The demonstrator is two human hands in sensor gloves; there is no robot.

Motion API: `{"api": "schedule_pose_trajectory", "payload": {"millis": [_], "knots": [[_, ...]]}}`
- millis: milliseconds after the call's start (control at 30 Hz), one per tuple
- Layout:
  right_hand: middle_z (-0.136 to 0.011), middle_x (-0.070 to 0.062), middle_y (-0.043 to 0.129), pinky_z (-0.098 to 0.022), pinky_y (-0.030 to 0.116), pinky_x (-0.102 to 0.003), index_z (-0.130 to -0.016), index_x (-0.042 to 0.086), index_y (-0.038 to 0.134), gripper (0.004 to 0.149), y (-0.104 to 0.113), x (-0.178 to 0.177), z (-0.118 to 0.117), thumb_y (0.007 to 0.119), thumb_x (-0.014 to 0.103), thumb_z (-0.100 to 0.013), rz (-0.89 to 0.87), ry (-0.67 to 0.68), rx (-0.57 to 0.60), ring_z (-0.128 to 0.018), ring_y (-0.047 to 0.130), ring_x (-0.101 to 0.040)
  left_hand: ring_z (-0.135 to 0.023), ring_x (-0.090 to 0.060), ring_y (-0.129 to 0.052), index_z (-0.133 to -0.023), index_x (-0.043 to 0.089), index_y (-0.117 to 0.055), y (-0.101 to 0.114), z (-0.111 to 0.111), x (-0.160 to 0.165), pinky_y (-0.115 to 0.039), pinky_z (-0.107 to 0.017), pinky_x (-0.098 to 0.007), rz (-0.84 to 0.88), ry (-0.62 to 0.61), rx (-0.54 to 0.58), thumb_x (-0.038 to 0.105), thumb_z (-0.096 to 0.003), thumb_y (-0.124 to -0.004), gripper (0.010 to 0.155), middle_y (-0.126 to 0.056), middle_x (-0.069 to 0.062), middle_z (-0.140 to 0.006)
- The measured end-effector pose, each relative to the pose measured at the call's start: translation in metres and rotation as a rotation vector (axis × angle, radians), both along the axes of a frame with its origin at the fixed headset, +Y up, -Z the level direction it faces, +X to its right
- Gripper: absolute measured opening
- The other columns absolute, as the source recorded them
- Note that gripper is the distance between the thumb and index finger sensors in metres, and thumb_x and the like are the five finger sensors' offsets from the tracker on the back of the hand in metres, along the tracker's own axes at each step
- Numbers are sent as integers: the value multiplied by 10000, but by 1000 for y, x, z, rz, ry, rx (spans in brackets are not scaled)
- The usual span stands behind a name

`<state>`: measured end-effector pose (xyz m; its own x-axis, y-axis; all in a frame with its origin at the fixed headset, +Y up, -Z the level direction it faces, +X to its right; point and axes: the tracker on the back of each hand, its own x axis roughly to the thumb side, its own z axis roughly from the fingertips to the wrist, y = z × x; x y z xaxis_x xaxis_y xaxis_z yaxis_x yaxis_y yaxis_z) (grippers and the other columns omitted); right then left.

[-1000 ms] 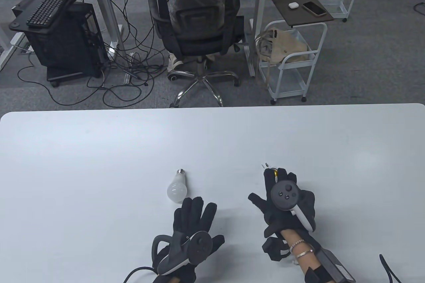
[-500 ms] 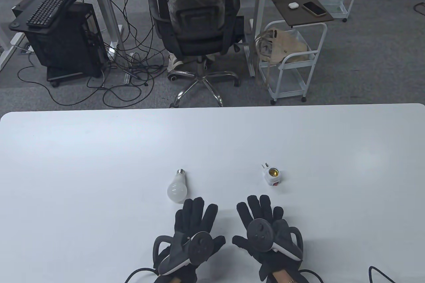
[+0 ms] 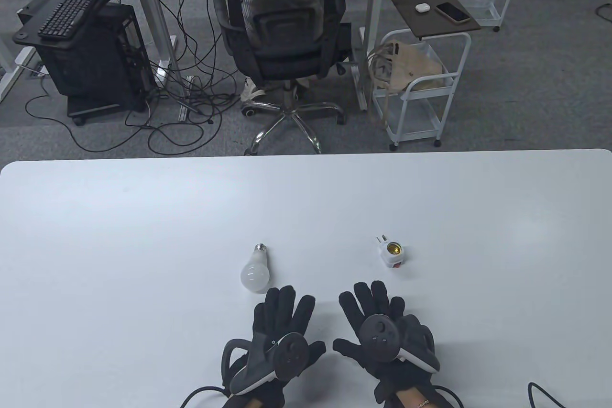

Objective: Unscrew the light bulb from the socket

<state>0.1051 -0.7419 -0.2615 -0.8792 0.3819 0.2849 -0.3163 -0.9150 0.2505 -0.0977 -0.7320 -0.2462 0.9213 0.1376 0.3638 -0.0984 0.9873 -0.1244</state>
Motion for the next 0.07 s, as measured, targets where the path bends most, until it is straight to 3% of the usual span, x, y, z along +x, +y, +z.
{"api": "schedule_pose_trajectory", "payload": {"millis": [67], "knots": [[-1218,-136,73,-683,82,-644,-1176,212,197,833,-1,-1,0,696,547,-598,-6,7,-8,-1032,-85,-372,-1138,-477,-150,-1211,259,-170,-1,0,1,-248,-827,-604,1,-5,-8,648,-599,-573,829,-128,-234,-1290]]}}
